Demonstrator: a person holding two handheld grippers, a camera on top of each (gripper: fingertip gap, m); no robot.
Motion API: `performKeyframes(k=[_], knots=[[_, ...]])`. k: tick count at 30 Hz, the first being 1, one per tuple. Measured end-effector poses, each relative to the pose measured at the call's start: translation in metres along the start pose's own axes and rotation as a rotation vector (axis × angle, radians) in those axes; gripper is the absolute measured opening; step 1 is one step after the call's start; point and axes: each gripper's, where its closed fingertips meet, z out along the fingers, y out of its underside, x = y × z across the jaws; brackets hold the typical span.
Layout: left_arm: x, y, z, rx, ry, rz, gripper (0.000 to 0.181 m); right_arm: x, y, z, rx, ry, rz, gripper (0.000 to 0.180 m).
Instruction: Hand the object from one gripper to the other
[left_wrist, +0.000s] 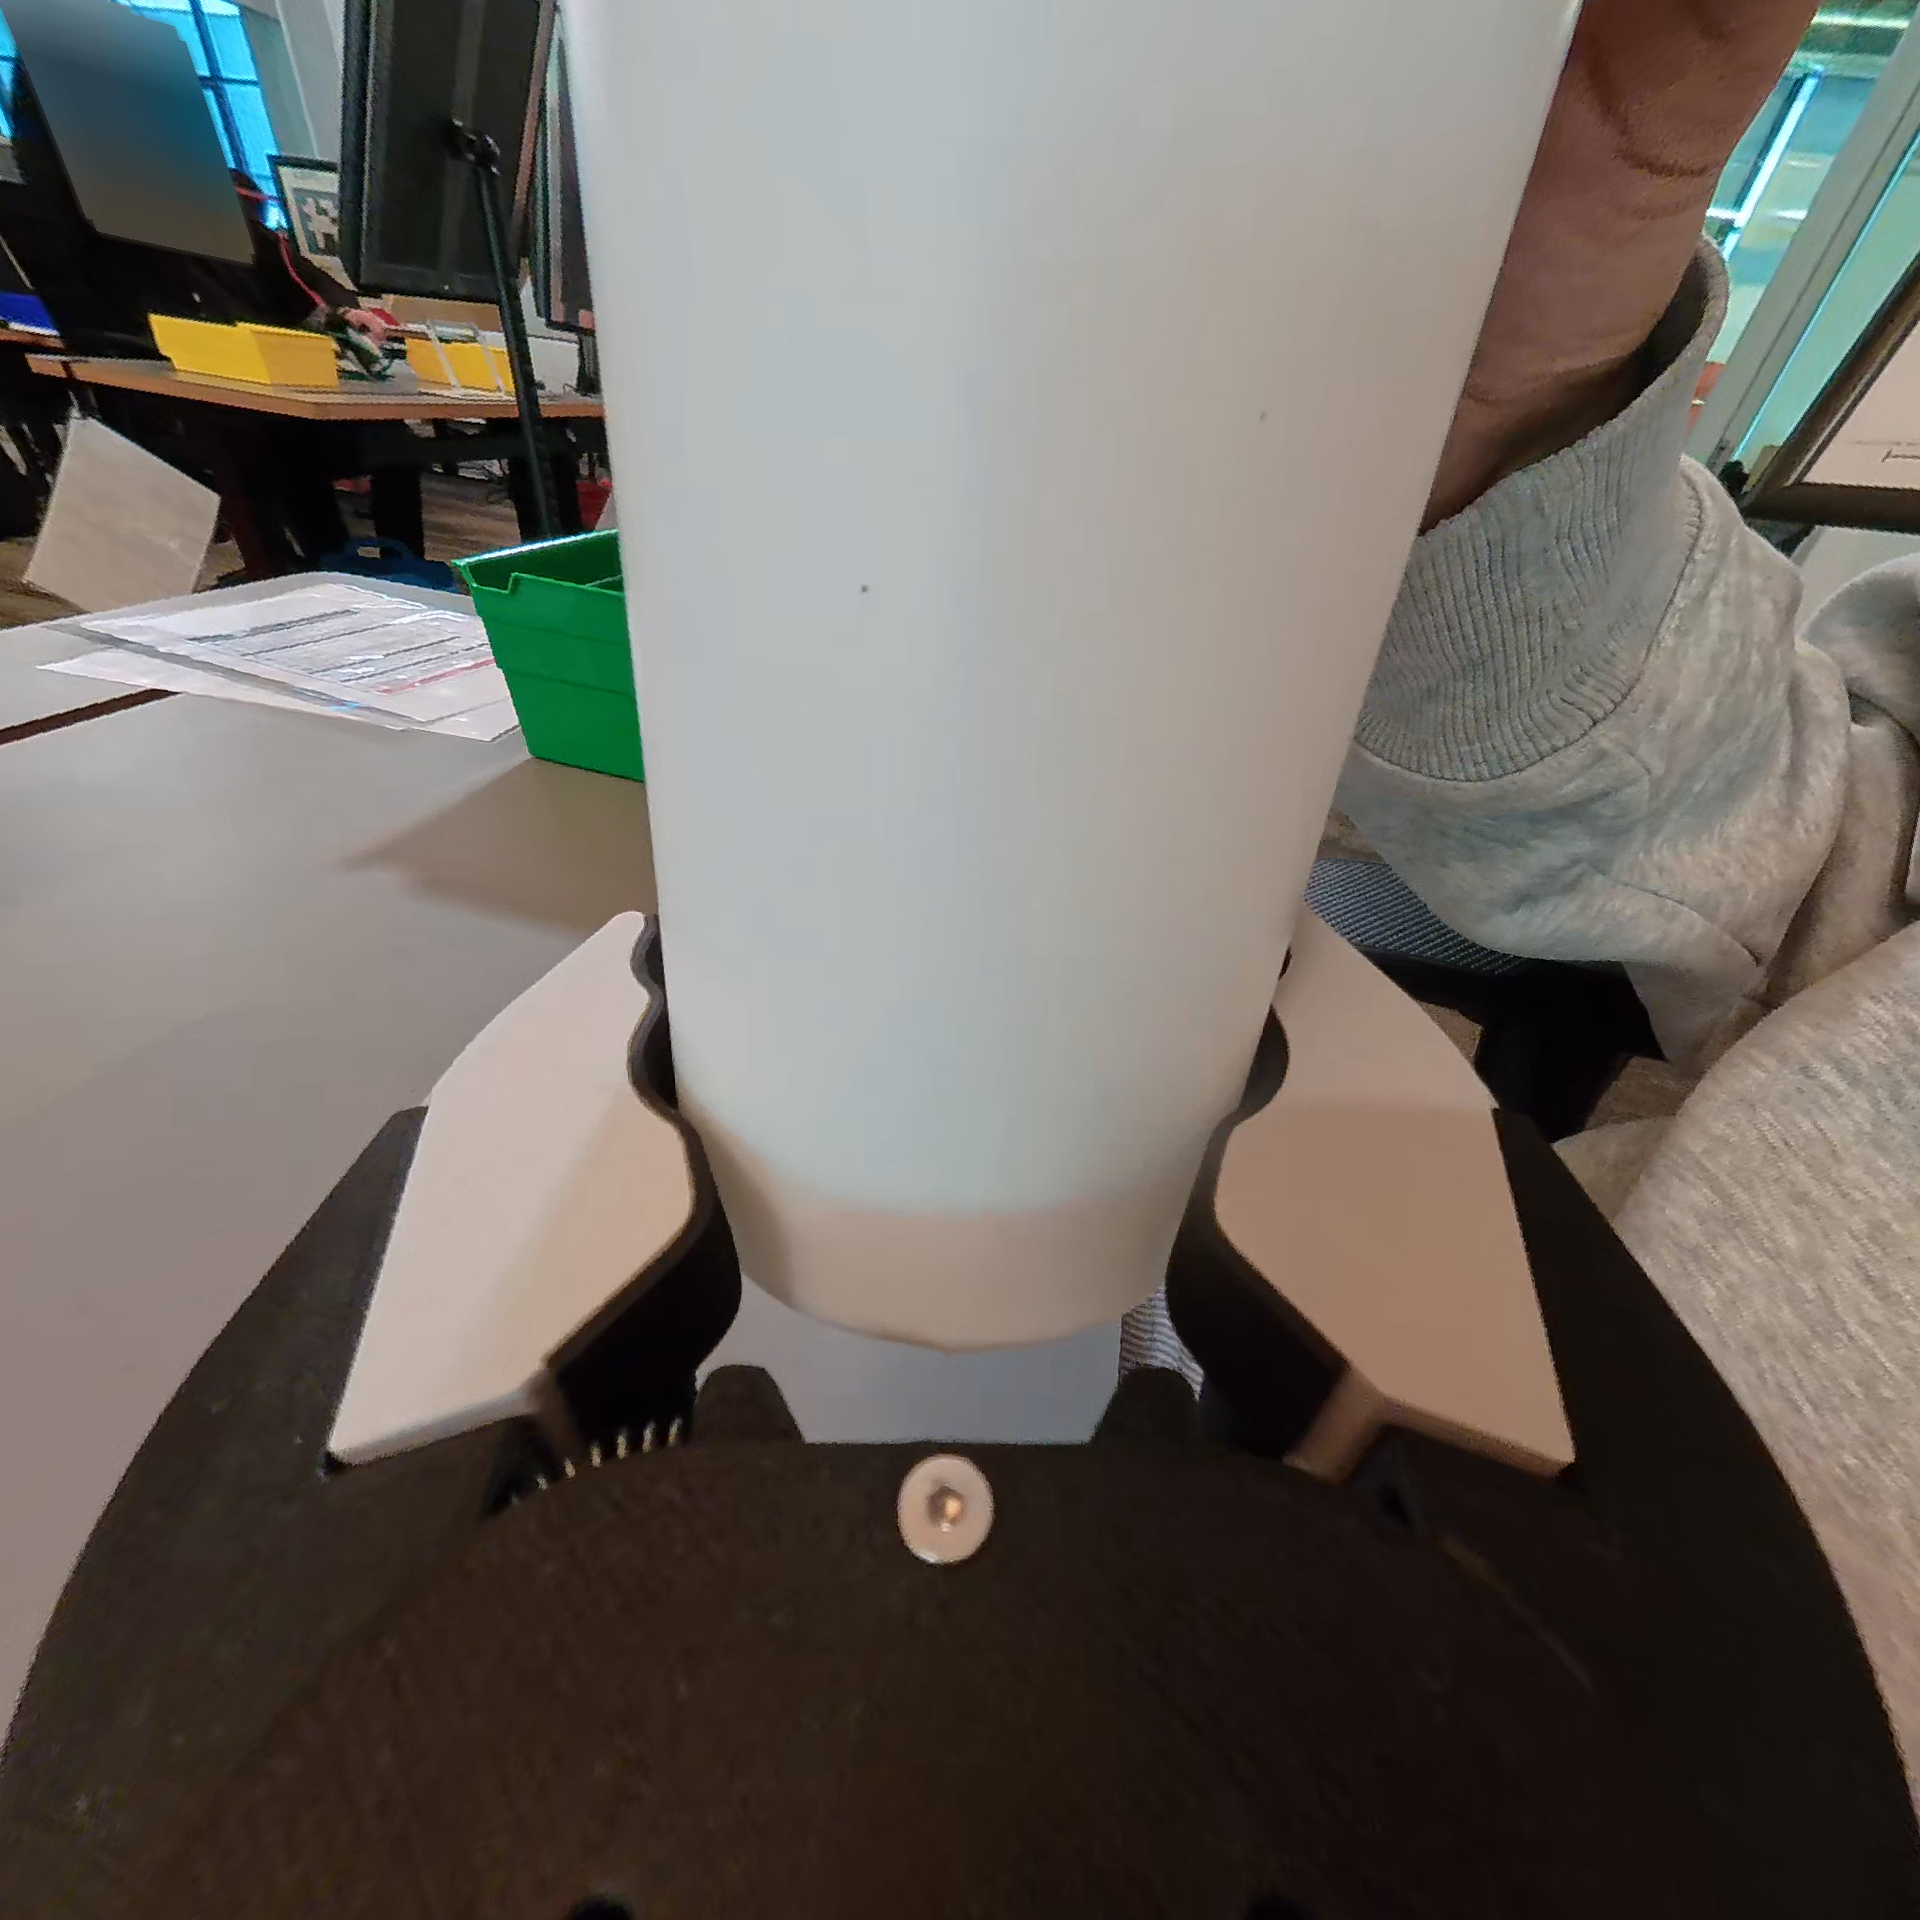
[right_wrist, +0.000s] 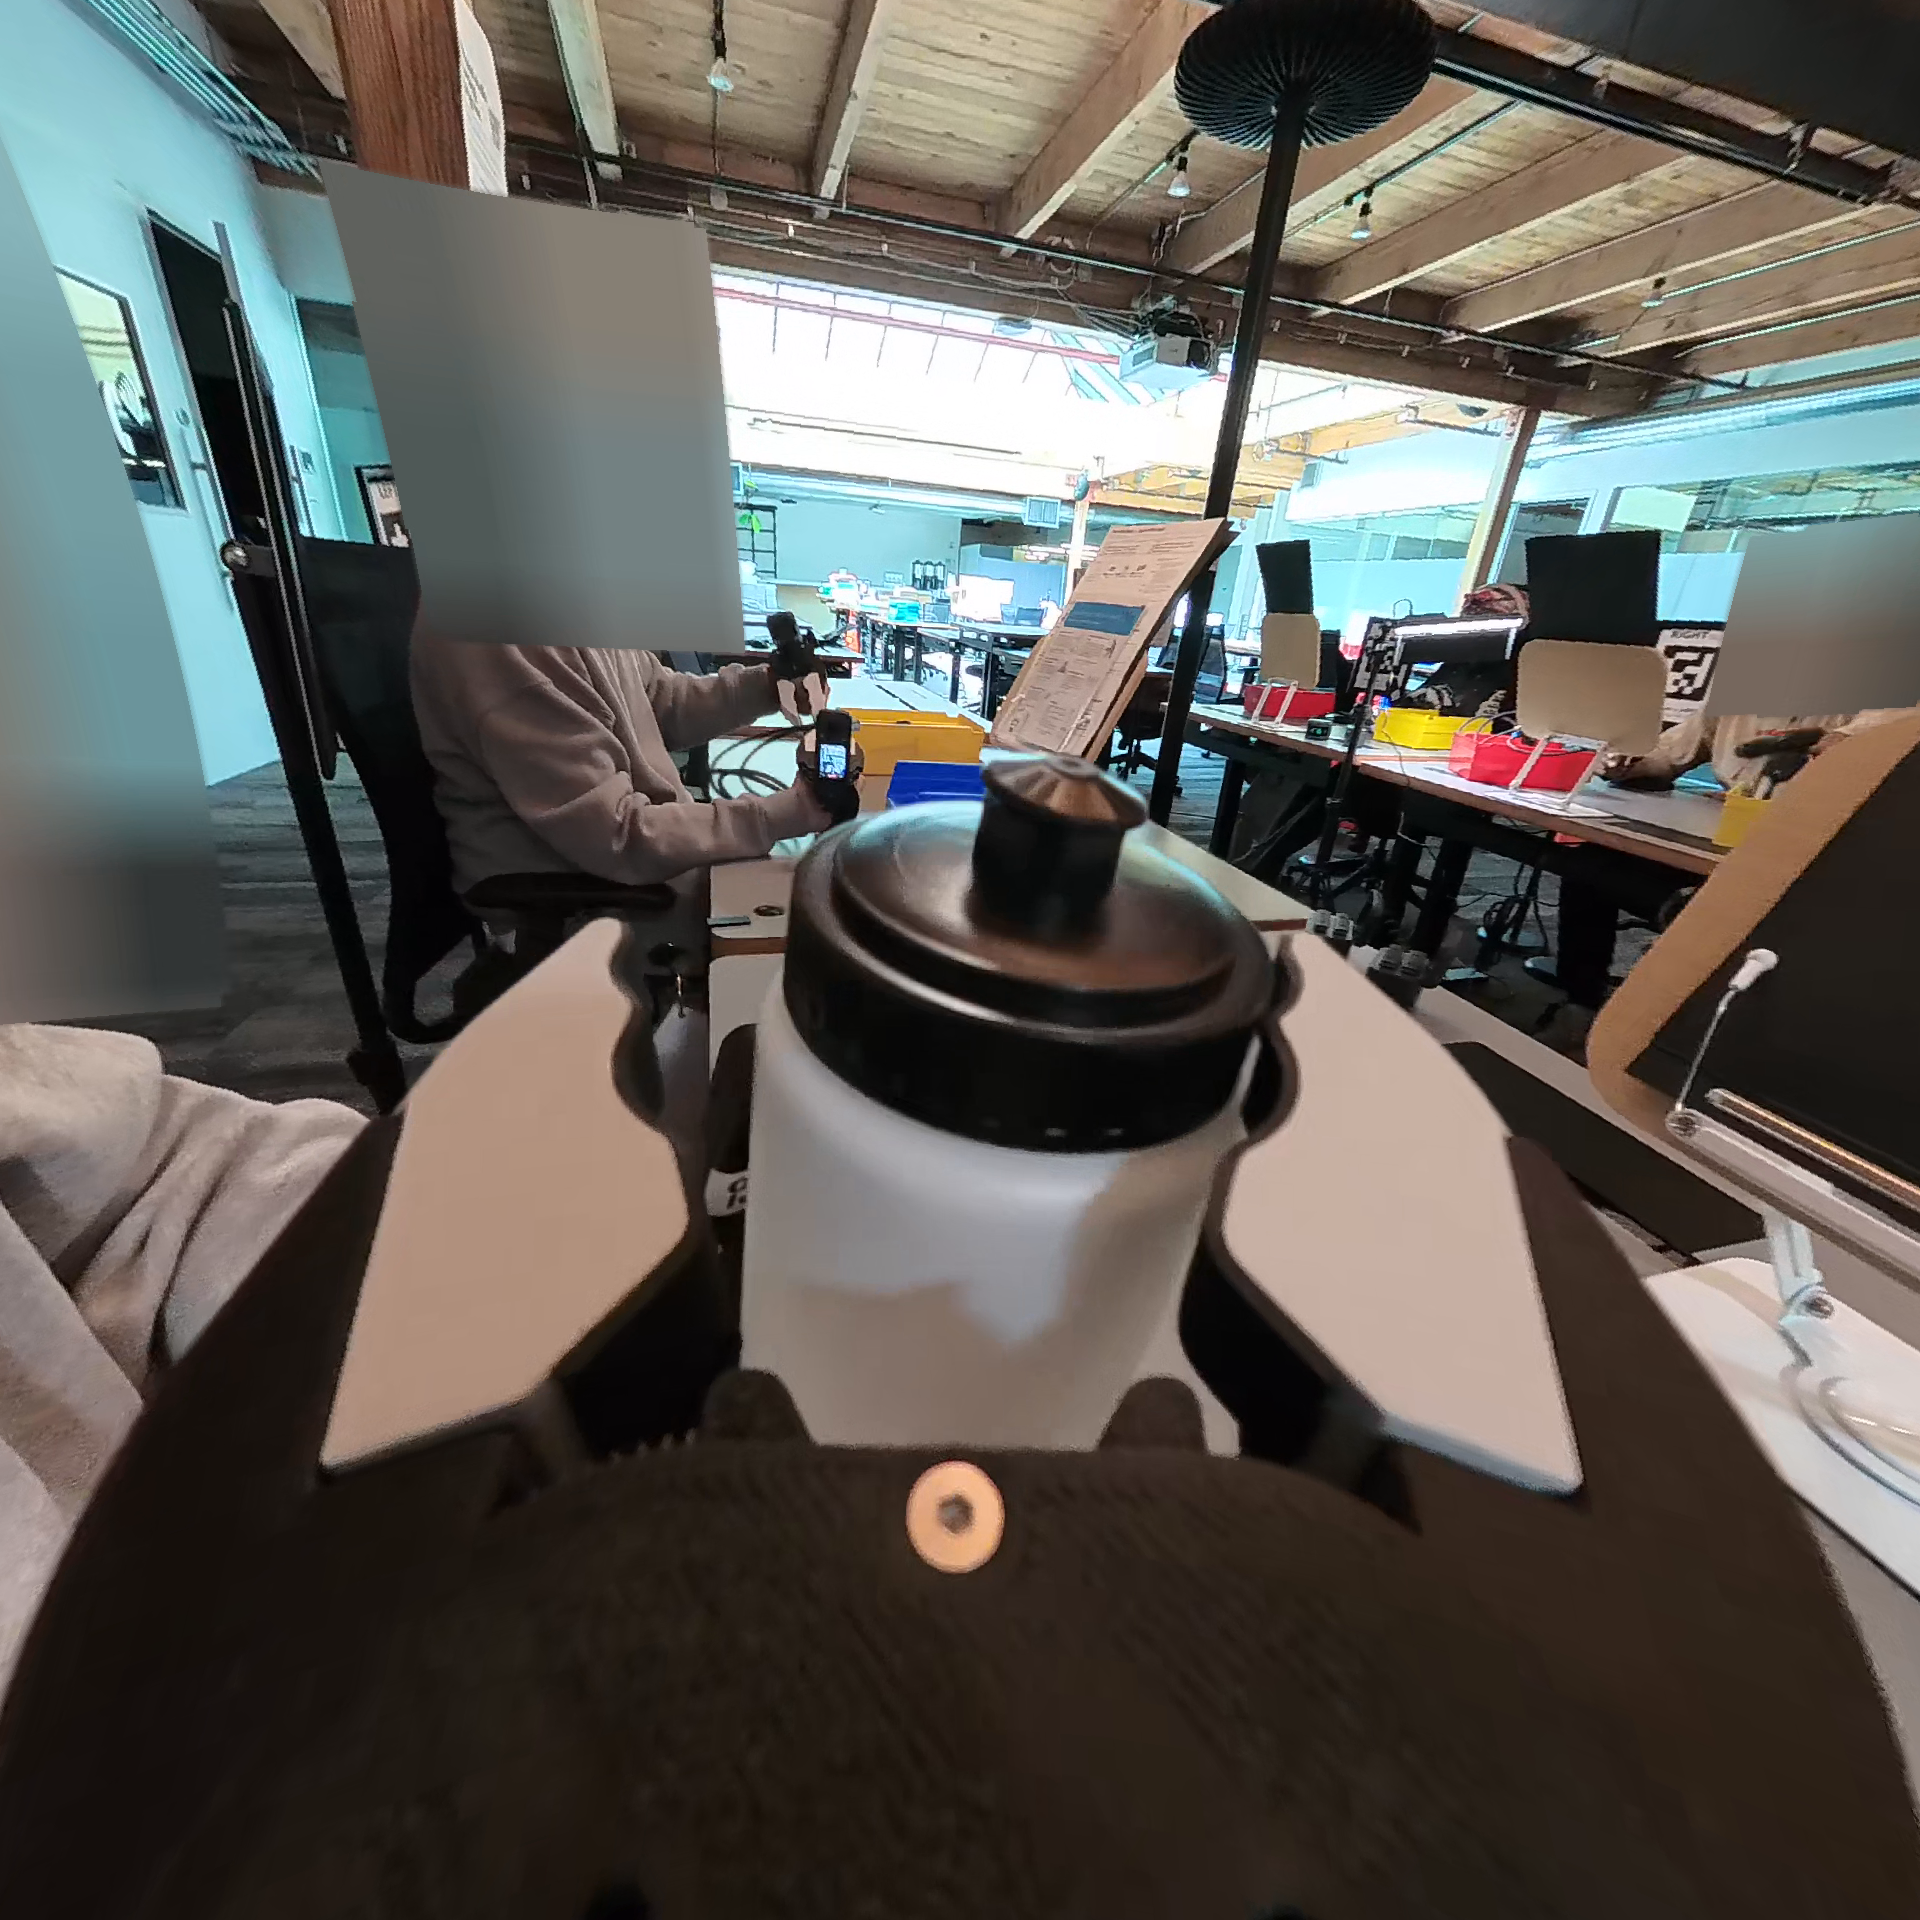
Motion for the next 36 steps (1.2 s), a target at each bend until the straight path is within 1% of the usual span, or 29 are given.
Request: performKeyframes(k=[6, 11, 19, 36], knots=[[0.000, -0.009, -0.003, 0.052, 0.010, -0.031, 0.106, 0.006, 0.009, 0.000, -0.020, 0.010, 0.026, 0.118], [-0.005, -0.014, -0.008, 0.075, -0.005, -0.036, 0.106, 0.009, 0.031, 0.003, -0.068, -0.001, 0.057, 0.119], [-0.010, -0.017, -0.013, 0.083, -0.017, -0.039, 0.106, 0.005, 0.058, 0.003, -0.097, -0.038, 0.068, 0.105], [-0.006, -0.015, -0.011, 0.058, -0.009, -0.024, 0.107, -0.005, 0.084, 0.008, -0.134, -0.092, 0.089, 0.102]])
